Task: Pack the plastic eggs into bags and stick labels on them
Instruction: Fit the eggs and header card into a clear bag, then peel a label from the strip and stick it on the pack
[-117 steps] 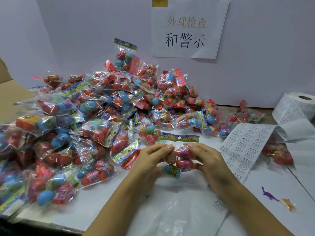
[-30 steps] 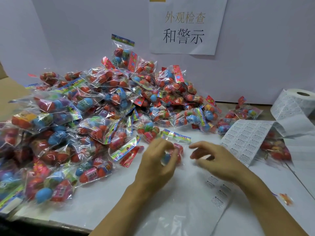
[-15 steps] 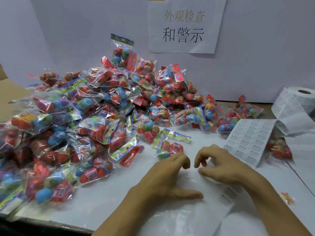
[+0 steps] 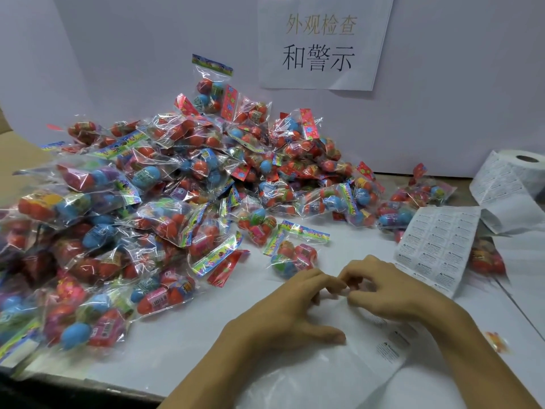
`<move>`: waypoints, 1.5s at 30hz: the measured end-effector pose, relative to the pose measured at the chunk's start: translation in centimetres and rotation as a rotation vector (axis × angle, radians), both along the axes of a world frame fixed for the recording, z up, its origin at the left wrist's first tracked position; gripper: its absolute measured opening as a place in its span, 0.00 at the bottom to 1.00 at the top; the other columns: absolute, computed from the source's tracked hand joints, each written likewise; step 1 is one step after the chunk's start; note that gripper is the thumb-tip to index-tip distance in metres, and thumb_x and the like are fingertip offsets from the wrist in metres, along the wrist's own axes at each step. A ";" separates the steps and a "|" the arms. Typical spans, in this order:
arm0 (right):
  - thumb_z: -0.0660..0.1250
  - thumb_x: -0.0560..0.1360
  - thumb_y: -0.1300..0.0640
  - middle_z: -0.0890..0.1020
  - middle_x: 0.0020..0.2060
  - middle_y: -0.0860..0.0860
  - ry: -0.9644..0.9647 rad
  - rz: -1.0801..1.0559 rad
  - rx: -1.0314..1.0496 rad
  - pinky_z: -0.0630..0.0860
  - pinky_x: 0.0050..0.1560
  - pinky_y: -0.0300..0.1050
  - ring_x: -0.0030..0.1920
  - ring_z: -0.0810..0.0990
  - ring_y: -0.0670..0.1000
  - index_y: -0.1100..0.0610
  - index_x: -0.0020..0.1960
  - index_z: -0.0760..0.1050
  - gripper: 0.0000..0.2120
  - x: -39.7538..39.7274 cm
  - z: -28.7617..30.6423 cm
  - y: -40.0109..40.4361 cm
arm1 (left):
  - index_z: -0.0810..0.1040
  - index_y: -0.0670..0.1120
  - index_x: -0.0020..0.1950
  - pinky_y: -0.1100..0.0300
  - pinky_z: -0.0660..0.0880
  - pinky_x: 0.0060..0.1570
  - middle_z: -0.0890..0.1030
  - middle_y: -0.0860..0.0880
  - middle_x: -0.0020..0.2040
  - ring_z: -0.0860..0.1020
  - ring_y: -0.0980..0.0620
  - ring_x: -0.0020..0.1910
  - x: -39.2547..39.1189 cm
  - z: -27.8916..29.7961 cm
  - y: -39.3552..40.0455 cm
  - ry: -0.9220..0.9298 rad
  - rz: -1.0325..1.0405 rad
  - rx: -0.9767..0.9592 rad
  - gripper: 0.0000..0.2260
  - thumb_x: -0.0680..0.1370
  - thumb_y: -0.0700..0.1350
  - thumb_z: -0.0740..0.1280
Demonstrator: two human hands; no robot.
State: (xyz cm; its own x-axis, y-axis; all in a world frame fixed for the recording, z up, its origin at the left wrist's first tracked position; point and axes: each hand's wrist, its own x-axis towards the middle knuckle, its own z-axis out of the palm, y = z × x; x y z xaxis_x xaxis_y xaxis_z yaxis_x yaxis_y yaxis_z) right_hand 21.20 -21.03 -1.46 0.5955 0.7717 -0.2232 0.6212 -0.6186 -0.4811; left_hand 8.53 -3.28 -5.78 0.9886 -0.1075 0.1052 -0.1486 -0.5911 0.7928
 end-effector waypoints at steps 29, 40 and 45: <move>0.73 0.69 0.55 0.79 0.45 0.46 -0.335 -0.019 0.884 0.73 0.53 0.47 0.52 0.75 0.49 0.51 0.42 0.79 0.04 -0.7 0.1 0.7 | 0.78 0.41 0.52 0.62 0.79 0.37 0.83 0.44 0.44 0.82 0.49 0.39 1.3 2.2 1.4 0.286 0.441 -0.862 0.06 0.78 0.32 0.67; 0.81 0.67 0.55 0.77 0.45 0.46 -0.364 -0.038 0.775 0.73 0.53 0.59 0.52 0.73 0.54 0.55 0.39 0.83 0.08 -1.7 0.2 1.4 | 0.80 0.37 0.63 0.53 0.83 0.45 0.84 0.37 0.53 0.84 0.43 0.45 0.2 2.1 1.5 0.177 0.237 -1.007 0.24 0.67 0.31 0.71; 0.79 0.68 0.47 0.77 0.43 0.45 -0.395 0.058 0.755 0.73 0.48 0.59 0.49 0.74 0.50 0.52 0.40 0.85 0.09 -1.6 -0.4 1.5 | 0.79 0.36 0.64 0.51 0.83 0.47 0.84 0.34 0.55 0.84 0.41 0.47 0.3 1.9 1.7 0.129 0.263 -1.011 0.25 0.67 0.31 0.72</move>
State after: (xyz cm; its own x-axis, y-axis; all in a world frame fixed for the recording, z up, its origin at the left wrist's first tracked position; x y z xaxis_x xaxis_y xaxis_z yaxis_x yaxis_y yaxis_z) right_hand 19.58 -19.52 -1.83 0.4765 0.6616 0.5791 0.8509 -0.1812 -0.4932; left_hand 8.85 -1.61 -3.87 0.9782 0.1910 -0.0811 0.0086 0.3533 0.9355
